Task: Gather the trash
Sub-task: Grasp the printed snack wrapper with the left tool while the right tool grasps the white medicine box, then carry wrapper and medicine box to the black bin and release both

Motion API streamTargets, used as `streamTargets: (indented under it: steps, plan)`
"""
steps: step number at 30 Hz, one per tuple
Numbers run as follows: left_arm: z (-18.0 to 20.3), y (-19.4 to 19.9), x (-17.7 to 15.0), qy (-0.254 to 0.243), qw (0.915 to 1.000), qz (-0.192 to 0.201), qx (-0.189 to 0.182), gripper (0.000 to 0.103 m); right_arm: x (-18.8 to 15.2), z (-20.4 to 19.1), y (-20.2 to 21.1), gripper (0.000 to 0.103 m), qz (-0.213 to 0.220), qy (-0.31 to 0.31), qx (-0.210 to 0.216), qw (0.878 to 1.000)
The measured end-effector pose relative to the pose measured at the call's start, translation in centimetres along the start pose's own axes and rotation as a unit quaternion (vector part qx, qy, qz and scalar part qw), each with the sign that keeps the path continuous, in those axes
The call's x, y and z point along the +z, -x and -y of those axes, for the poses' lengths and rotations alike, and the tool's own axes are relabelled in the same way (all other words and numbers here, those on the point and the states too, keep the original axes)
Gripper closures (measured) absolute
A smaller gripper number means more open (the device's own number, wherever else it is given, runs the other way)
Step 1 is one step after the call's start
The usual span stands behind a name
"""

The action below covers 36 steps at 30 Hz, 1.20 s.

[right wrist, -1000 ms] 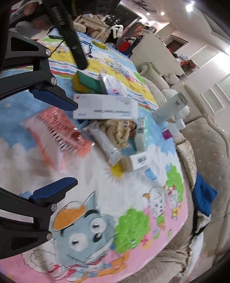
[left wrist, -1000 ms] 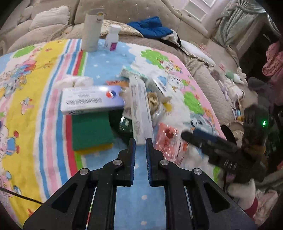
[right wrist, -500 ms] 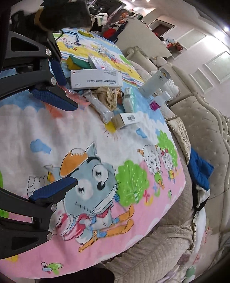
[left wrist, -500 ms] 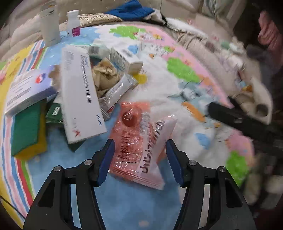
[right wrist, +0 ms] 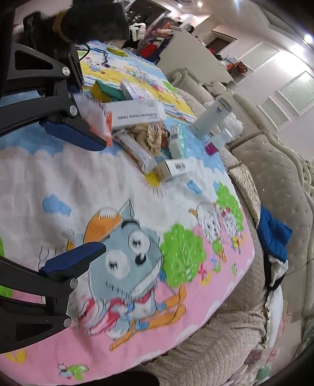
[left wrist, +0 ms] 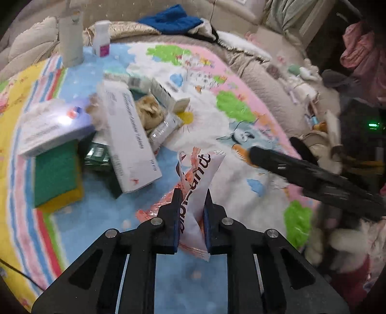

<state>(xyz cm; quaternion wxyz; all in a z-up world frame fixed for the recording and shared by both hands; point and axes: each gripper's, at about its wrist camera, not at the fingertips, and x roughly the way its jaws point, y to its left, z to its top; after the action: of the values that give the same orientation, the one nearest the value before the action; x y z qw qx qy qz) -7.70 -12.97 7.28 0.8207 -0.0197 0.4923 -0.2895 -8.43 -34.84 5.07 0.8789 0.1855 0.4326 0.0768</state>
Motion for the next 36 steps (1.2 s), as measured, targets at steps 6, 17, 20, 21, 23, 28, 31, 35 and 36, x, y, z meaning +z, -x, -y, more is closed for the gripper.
streamTargets:
  steps: [6,17,20,21,23,28,31,35,36]
  plan:
    - [-3.9,4.5,0.1,0.034,0.9979,0.041,0.036,0.09,0.3,-4.2,-2.5,0.028,-0.017,0.04,0.035,0.998]
    - [-8.2,5.6,0.0,0.076,0.9919,0.058,0.084,0.09,1.8,-10.7,-9.2,0.041,-0.036,0.096,0.065,0.993]
    - [-8.1,5.5,-0.1,0.073,0.9922,0.059,0.083,0.09,2.3,-10.1,-10.6,0.057,-0.047,0.075,0.076,0.993]
    - [-7.8,5.4,0.0,0.071,0.9923,0.058,0.083,0.09,2.3,-9.9,-10.5,0.059,-0.046,0.071,0.085,0.993]
    - [-7.2,5.0,0.0,0.064,0.9931,0.055,0.082,0.09,2.0,-10.0,-9.7,0.061,-0.04,0.084,0.079,0.993]
    - [-4.7,3.6,0.4,0.048,0.9949,0.049,0.074,0.09,0.9,-8.1,-5.7,0.061,-0.012,0.095,0.059,0.994]
    - [-2.5,2.3,0.6,0.031,0.9965,0.041,0.066,0.09,0.5,-5.8,-3.2,0.061,0.001,0.08,0.049,0.996]
    - [1.1,0.3,1.2,0.006,0.9978,0.036,0.055,0.09,-0.3,-2.6,-0.1,0.061,0.02,0.067,0.021,0.997]
    - [1.7,0.0,1.4,0.002,0.998,0.035,0.053,0.09,-0.5,-1.8,0.6,0.061,0.024,0.064,0.013,0.998]
